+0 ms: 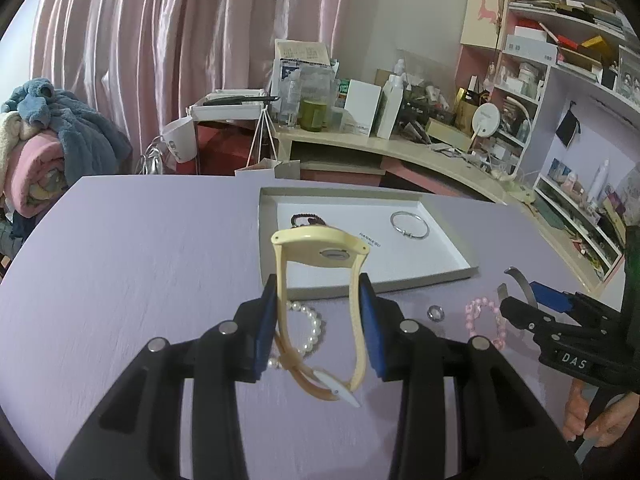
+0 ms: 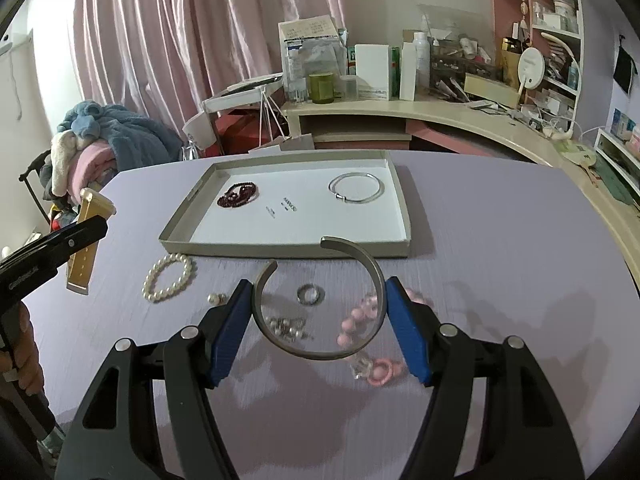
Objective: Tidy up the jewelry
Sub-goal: 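Place the yellow watch and silver cuff into the white tray and release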
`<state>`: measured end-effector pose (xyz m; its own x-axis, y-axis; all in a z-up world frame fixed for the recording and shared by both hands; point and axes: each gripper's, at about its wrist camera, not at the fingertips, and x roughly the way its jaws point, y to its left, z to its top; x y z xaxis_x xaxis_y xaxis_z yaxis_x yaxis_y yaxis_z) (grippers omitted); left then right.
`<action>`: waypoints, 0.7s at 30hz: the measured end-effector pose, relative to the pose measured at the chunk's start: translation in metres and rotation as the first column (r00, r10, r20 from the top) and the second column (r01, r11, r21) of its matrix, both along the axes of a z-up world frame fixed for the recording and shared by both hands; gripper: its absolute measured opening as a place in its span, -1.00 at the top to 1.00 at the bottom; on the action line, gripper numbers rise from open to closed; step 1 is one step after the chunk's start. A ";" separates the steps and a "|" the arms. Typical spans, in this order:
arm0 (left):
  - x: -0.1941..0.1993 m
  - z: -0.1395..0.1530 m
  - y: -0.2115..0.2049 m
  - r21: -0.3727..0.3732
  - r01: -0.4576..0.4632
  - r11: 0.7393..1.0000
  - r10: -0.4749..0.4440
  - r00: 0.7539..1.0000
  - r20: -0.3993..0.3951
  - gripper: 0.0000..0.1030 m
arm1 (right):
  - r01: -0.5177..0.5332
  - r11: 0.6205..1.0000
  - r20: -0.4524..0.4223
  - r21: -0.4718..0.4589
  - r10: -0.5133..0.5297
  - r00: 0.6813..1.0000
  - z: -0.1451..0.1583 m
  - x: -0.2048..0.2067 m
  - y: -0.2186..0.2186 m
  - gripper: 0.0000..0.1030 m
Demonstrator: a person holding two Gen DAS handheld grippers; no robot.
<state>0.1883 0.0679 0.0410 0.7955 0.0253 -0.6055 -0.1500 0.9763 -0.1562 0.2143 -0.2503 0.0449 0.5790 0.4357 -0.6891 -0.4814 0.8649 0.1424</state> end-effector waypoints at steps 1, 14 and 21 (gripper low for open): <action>0.001 -0.001 0.000 0.000 0.001 1.000 -0.001 1.000 0.000 0.26 | -0.002 1.000 0.001 0.000 0.002 1.000 0.000 0.002 0.001 -0.33; 0.008 -0.008 -0.001 -0.005 0.003 1.000 -0.003 1.000 -0.011 0.26 | 0.007 1.000 -0.018 -0.011 -0.007 1.000 -0.007 0.009 0.001 -0.33; 0.008 -0.009 -0.001 -0.006 0.005 1.000 -0.005 1.000 -0.010 0.26 | 0.010 1.000 -0.006 -0.018 -0.010 1.000 -0.002 0.015 0.003 -0.33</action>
<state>0.1966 0.0671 0.0318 0.7892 0.0179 -0.6139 -0.1467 0.9761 -0.1601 0.2297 -0.2472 0.0428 0.5791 0.4176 -0.7002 -0.4719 0.8720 0.1297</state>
